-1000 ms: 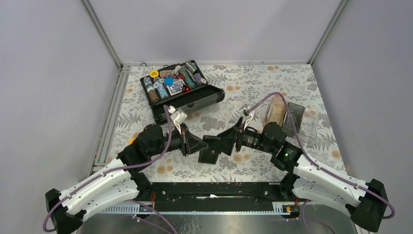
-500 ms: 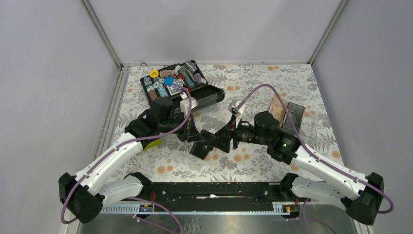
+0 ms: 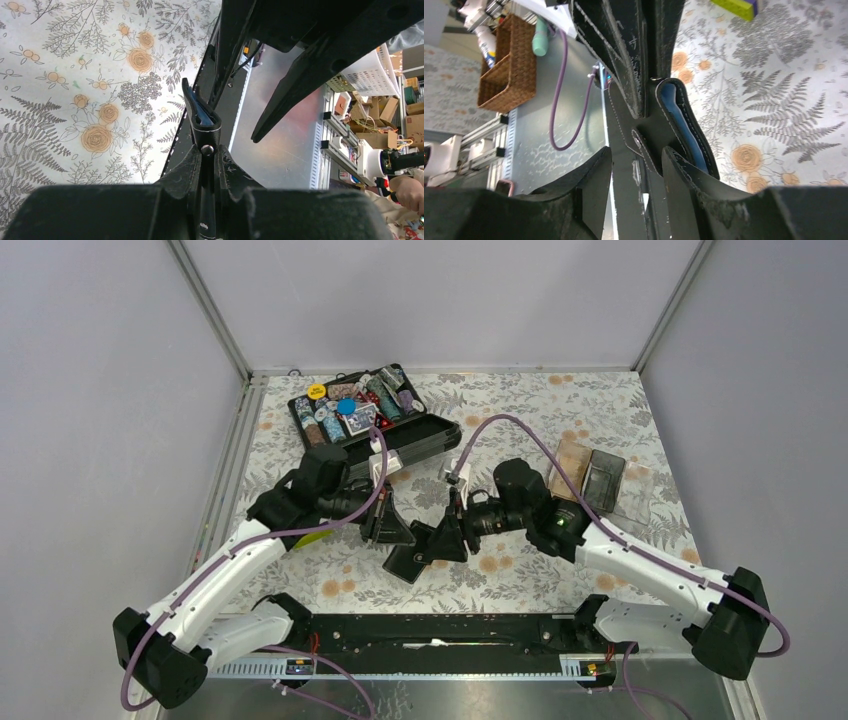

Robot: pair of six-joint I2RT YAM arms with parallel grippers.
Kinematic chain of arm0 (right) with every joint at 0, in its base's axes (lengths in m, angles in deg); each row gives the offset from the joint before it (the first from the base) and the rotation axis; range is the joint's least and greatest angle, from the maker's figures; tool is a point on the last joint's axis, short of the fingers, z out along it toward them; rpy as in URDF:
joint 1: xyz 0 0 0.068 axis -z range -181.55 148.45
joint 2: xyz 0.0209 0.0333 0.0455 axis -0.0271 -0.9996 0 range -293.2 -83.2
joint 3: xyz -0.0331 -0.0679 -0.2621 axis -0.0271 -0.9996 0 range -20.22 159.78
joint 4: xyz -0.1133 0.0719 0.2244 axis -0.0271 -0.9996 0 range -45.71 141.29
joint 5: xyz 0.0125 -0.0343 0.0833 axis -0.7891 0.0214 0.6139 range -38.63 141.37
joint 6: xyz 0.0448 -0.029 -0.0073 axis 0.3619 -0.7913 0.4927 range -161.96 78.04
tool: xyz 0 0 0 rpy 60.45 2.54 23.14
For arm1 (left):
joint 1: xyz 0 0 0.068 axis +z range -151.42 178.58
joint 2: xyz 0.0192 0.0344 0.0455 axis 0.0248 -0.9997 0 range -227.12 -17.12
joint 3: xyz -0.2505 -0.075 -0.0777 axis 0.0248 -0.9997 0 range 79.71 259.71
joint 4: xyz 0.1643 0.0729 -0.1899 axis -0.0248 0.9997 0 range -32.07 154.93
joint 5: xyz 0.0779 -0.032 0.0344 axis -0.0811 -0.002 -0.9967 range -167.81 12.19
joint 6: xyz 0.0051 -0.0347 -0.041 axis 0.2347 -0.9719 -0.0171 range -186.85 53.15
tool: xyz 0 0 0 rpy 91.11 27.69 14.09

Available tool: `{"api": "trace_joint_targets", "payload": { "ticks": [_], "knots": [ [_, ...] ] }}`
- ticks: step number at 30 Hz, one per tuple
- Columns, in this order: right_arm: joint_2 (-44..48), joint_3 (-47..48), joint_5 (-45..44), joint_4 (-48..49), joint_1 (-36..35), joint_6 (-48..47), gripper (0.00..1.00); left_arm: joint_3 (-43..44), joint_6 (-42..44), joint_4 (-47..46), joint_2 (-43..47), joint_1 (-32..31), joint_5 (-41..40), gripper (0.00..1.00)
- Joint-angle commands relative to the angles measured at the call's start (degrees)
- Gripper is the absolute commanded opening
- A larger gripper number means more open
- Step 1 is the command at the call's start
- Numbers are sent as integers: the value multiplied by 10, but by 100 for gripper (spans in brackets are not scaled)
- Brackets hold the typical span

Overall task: Put the credit cards into the card holder
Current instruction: Open the card holder at the center of the board.

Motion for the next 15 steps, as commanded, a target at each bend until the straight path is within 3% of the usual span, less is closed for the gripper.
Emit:
{"api": "trace_joint_targets", "payload": {
  "ticks": [1, 15],
  "knots": [
    [-21, -3, 78, 14, 1, -4, 48, 12, 2, -61, 18, -3, 81, 0],
    [-45, -16, 98, 48, -29, 6, 40, 16, 4, -58, 18, 7, 75, 0]
  ]
}}
